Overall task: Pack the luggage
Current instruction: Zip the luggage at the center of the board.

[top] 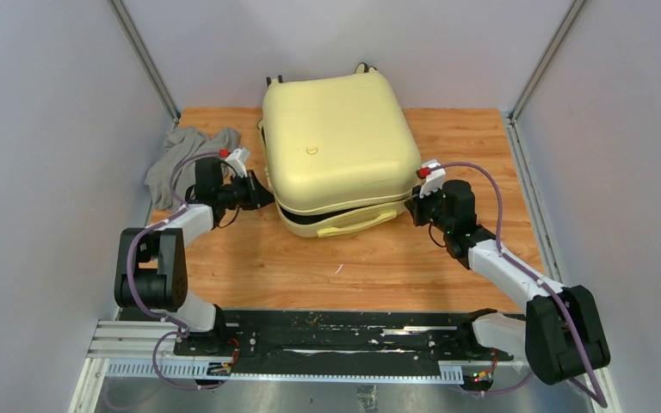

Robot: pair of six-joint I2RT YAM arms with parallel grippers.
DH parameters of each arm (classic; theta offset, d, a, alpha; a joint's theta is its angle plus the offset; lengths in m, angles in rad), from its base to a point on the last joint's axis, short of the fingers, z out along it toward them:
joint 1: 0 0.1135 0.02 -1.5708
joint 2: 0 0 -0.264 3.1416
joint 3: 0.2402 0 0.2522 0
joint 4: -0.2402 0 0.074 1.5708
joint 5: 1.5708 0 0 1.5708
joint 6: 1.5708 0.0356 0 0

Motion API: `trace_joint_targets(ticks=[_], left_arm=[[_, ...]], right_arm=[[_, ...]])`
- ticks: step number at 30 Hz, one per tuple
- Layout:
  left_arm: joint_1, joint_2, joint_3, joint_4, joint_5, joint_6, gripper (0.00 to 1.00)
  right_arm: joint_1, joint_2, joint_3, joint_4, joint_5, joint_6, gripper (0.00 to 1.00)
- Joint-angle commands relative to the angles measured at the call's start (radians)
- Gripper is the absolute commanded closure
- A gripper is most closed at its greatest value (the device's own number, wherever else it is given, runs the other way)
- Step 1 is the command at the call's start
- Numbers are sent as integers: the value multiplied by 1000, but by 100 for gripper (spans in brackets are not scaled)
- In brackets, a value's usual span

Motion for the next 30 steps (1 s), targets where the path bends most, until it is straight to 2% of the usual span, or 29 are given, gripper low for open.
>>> trace_joint_targets(ticks=[1, 10, 17, 23, 28, 30], left_arm=[[-61, 29, -2, 16, 50, 2, 97], [-91, 63, 29, 27, 46, 4, 97], [-141, 99, 58, 64, 39, -12, 97], [-178, 116, 64, 87, 32, -18, 98], [-181, 105, 51, 89, 39, -11, 98], [-174, 79, 39, 89, 48, -10, 98]], right_arm=[[105, 11, 1, 38, -94, 5, 100], [206, 14, -2, 40, -85, 51, 100], [227, 9, -13, 85, -67, 101, 100], [400, 96, 60, 107, -93, 140, 100], [403, 69, 62, 50, -18, 158, 99], [387, 34, 52, 14, 32, 171, 93]])
